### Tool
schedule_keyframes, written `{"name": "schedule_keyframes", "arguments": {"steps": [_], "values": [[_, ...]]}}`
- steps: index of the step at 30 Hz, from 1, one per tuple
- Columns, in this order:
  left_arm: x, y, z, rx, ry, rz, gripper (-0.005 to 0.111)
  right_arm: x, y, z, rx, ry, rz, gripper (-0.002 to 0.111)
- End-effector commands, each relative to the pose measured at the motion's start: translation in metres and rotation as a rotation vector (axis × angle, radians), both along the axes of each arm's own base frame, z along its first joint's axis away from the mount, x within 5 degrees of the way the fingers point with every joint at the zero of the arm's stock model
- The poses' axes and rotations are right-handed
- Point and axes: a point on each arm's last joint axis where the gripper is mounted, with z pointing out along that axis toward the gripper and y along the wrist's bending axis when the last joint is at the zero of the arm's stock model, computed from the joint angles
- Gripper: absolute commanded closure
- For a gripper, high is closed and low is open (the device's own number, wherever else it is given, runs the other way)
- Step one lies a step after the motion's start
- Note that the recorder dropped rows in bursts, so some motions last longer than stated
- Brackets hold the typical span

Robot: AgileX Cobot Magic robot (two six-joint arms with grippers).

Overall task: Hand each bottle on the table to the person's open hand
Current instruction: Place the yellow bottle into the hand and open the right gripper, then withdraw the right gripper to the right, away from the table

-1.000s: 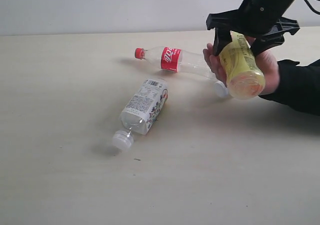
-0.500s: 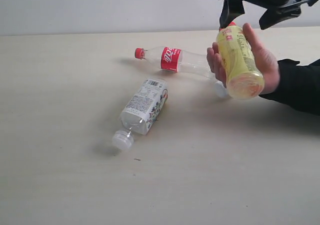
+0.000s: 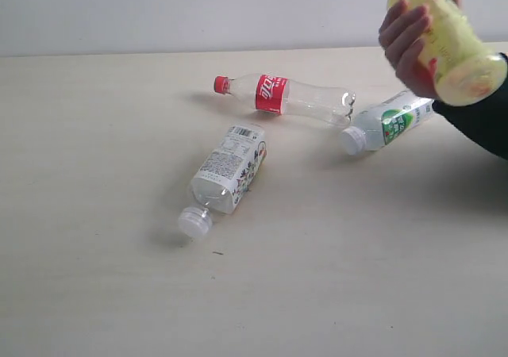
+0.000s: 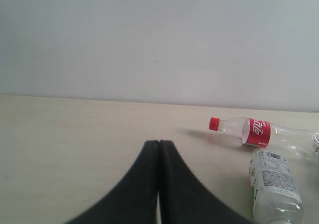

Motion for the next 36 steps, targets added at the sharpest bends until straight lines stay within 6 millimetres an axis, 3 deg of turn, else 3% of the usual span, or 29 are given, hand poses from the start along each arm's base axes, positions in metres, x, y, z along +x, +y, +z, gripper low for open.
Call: {"name": "schedule_keyframes", "arguments": {"steps": [1, 7, 11, 21, 36], "values": [[0.0, 0.0, 0.0, -0.008, -0.007, 0.001, 0.107, -0.053, -0.012, -0.005, 0.091, -0.191, 0.032, 0.108], [0.0, 0.0, 0.0, -0.008, -0.007, 0.001, 0.107, -0.095, -0.029, -0.036, 0.128, -0.336, 0.048, 0.108], [0.0, 0.0, 0.0, -0.008, -0.007, 0.001, 0.107, -0.103, -0.034, -0.064, 0.208, -0.36, 0.003, 0.108], [0.0, 0.0, 0.0, -0.008, -0.007, 0.001, 0.107, -0.107, -0.045, -0.13, 0.183, -0.41, -0.074, 0.108], [0.0, 0.0, 0.0, -0.008, -0.007, 0.001, 0.107, -0.115, -0.051, -0.161, 0.122, -0.423, -0.065, 0.108]]}}
